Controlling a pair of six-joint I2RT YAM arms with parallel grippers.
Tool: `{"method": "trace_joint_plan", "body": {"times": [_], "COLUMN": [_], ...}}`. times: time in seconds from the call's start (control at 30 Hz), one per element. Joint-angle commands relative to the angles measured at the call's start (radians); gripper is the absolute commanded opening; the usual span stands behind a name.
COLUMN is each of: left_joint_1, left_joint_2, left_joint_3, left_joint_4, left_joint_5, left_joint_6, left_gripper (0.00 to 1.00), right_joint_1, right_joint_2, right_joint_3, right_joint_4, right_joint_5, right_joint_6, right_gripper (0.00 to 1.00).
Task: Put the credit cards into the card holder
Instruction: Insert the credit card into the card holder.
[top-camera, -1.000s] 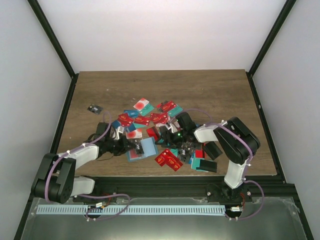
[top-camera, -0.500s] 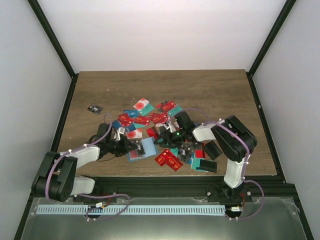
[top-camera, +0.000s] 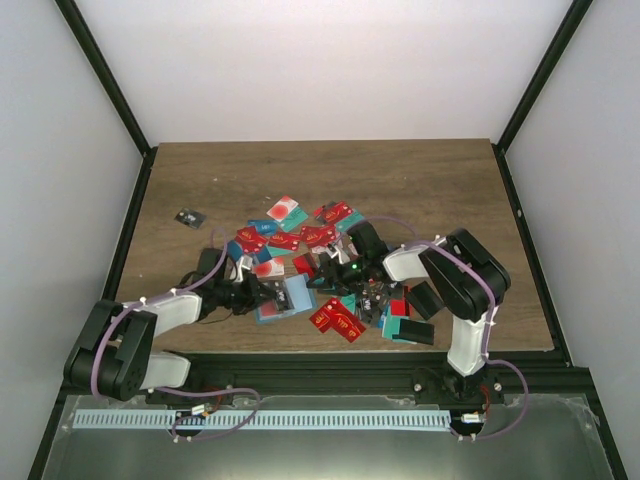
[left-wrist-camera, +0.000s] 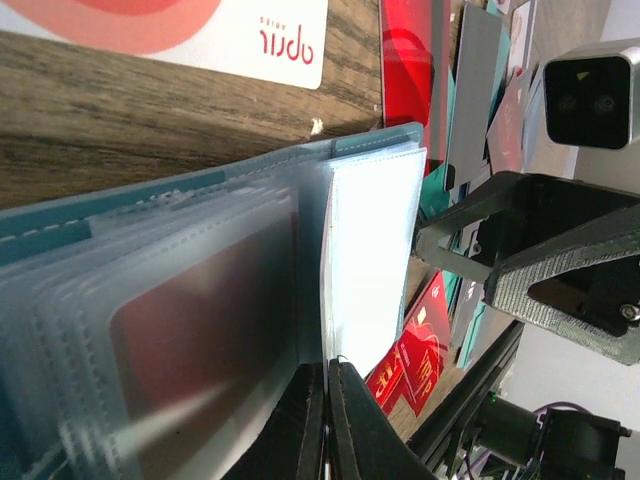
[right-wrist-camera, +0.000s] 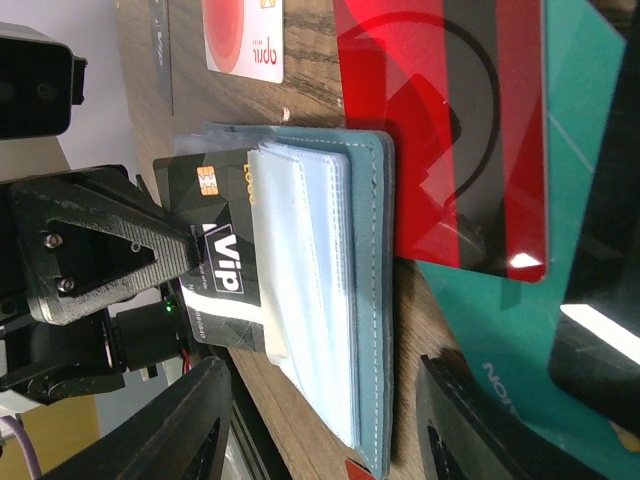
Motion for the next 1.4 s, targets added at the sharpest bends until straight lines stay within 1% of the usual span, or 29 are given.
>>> {"method": "trace_joint_plan", "body": {"times": [0.0, 0.17, 0.3, 0.43, 0.6, 0.77, 0.93, 1.37], "left_joint_1": [-0.009, -0.011, -0.013, -0.019, -0.026, -0.034, -0.039, -0.088], "left_joint_2": [-0.006, -0.012, 0.017, 0.045, 0.072, 0.082, 0.094, 0.18], "left_joint_3": [-0.023, -0.04, -0.042, -0.044, -0.043, -0.043, -0.044, -0.04], "left_joint_4": [0.014, 0.038, 0.081, 0.13, 0.165, 0.187, 0.206, 0.308], "left_joint_5": [0.005, 0.009, 0.02, 0.028, 0.039, 0.048, 0.053, 0.037], "left_joint_6": [-0.011, -0.021, -0.026, -0.036, -0.046, -0.052, -0.056, -0.105], "left_gripper": [0.04, 0.04, 0.04, 0.04, 0.04, 0.04, 0.04, 0.04], "right_joint_1": [0.01, 0.01, 0.011, 0.01, 0.01, 0.01, 0.01, 0.01], "right_joint_2": [0.034, 0.041, 0.045, 0.05, 0.058, 0.067, 0.071, 0.076], "right_joint_3": [0.023, 0.025, 0.028, 0.034, 0.046, 0.049, 0.049, 0.049], "right_joint_4": [-0.044, -0.047, -0.05, -0.06, -0.083, -0.094, -0.098, -0.097], "right_joint_5": [0.028, 0.025, 0.022, 0.023, 0.034, 0.041, 0.043, 0.038], "right_joint_6": [-0.02, -0.02, -0.022, -0.022, -0.026, -0.026, -0.028, -0.02], "right_gripper": [0.53, 0.53, 0.51, 0.45, 0.32, 0.22, 0.19, 0.16]}}
